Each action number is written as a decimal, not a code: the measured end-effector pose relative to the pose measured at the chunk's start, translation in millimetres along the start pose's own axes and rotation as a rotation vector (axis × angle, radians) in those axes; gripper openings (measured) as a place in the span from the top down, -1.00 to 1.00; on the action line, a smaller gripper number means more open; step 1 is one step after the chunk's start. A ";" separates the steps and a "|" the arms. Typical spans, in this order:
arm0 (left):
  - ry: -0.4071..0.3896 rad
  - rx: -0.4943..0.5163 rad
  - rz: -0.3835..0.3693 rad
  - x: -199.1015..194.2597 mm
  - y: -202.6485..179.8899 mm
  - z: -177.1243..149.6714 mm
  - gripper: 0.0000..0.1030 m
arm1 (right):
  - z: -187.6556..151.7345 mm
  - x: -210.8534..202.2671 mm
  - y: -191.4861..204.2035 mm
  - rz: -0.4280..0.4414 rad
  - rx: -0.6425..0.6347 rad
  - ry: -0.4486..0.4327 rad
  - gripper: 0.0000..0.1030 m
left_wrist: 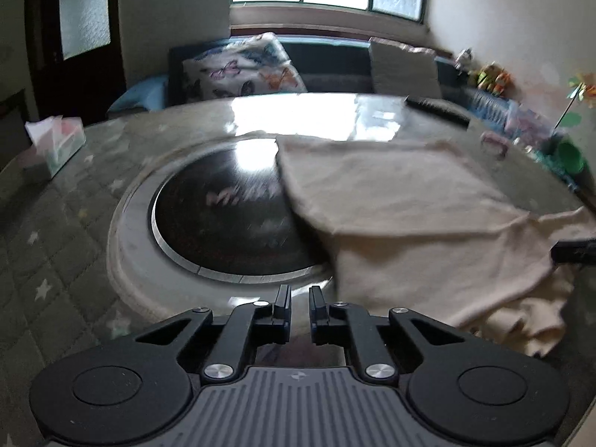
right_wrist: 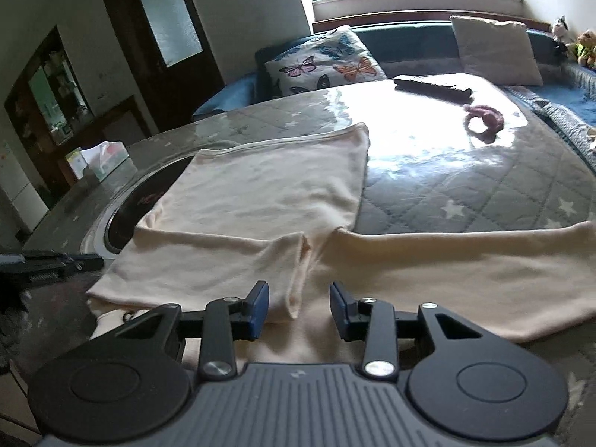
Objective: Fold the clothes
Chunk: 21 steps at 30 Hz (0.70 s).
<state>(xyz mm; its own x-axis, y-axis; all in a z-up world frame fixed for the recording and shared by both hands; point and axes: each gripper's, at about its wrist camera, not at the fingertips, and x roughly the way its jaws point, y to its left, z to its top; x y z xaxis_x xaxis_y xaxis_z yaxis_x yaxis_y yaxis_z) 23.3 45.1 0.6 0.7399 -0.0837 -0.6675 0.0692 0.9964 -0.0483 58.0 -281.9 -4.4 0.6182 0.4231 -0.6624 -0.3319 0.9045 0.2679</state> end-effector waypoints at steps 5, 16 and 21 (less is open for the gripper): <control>-0.034 0.015 -0.037 10.5 -19.3 17.8 0.21 | -0.7 -5.1 -12.4 -0.063 0.024 -0.014 0.26; 0.000 -0.045 -0.043 44.0 -19.9 20.5 0.76 | -9.6 -8.9 -36.6 -0.126 0.082 -0.022 0.21; -0.026 -0.100 -0.059 40.5 -6.8 20.0 0.90 | -9.6 -7.5 -39.4 -0.136 0.085 -0.028 0.21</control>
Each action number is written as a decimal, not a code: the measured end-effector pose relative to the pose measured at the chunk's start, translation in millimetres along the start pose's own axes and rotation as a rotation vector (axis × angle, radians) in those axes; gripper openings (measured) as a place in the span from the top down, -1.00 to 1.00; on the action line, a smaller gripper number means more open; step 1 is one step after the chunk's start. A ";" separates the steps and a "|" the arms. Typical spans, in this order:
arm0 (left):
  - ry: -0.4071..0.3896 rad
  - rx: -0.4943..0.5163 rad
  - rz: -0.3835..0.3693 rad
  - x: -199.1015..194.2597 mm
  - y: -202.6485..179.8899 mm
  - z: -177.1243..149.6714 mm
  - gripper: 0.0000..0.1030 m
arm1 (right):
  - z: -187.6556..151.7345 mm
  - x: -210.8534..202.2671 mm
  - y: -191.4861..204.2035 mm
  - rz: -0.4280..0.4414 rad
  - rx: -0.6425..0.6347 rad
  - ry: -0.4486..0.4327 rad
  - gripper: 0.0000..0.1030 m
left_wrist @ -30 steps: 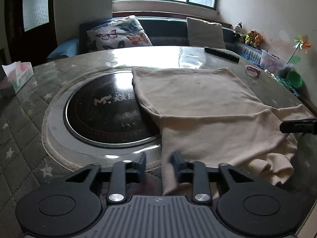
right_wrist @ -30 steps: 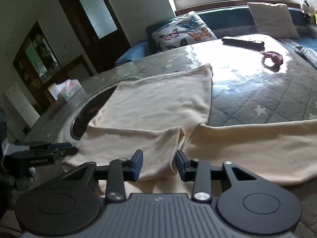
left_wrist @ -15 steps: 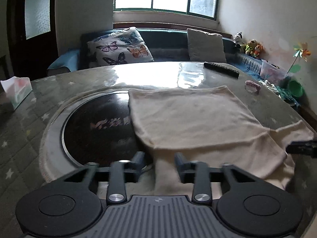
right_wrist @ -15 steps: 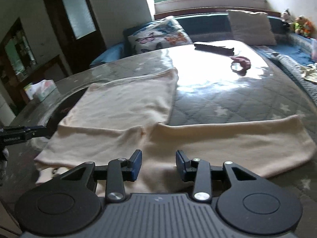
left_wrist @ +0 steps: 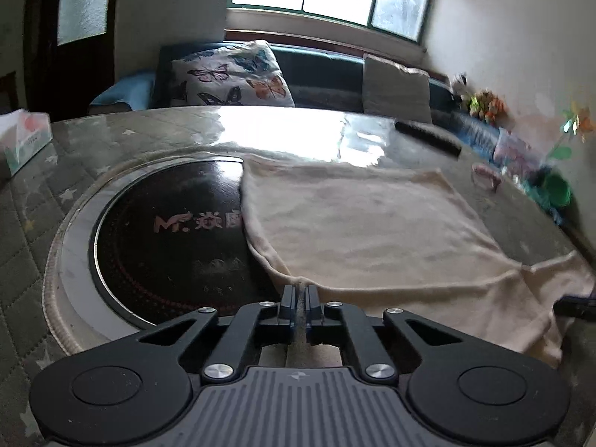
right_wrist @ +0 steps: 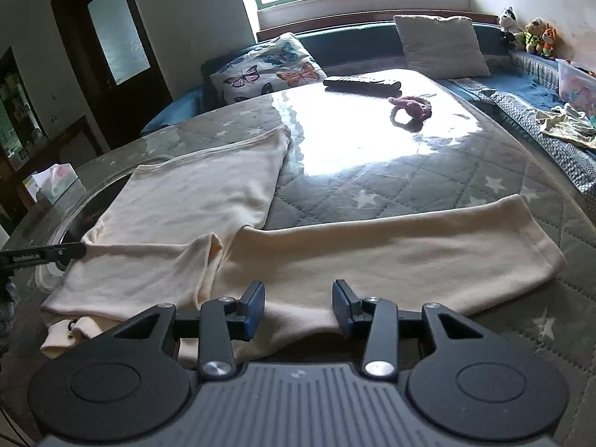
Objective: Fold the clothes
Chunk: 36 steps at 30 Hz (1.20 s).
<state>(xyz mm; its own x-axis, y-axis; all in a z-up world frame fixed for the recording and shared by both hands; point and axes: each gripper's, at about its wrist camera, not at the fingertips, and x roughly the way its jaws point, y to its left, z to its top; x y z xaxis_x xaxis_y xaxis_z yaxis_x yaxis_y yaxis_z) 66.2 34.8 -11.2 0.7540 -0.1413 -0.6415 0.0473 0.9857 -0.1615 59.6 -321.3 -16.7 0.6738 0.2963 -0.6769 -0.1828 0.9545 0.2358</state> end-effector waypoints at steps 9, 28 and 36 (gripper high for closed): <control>-0.008 -0.007 0.067 -7.9 6.2 -0.4 0.90 | -0.7 -0.7 -2.0 0.000 -0.007 -0.004 0.22; 0.005 0.176 -0.043 -5.4 -40.6 -3.6 0.46 | -1.9 -29.6 -75.5 -0.246 0.132 -0.089 0.21; 0.021 0.274 -0.169 -0.7 -94.6 0.5 0.27 | 3.1 -24.1 -109.7 -0.336 0.214 -0.126 0.23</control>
<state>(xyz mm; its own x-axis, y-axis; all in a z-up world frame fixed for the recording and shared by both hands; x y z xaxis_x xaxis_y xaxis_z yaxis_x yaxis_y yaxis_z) 61.4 -58.4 4.9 0.7071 -0.3039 -0.6385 0.3471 0.9358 -0.0610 65.7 -433.2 -24.0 0.7552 -0.0494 -0.6537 0.2062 0.9645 0.1652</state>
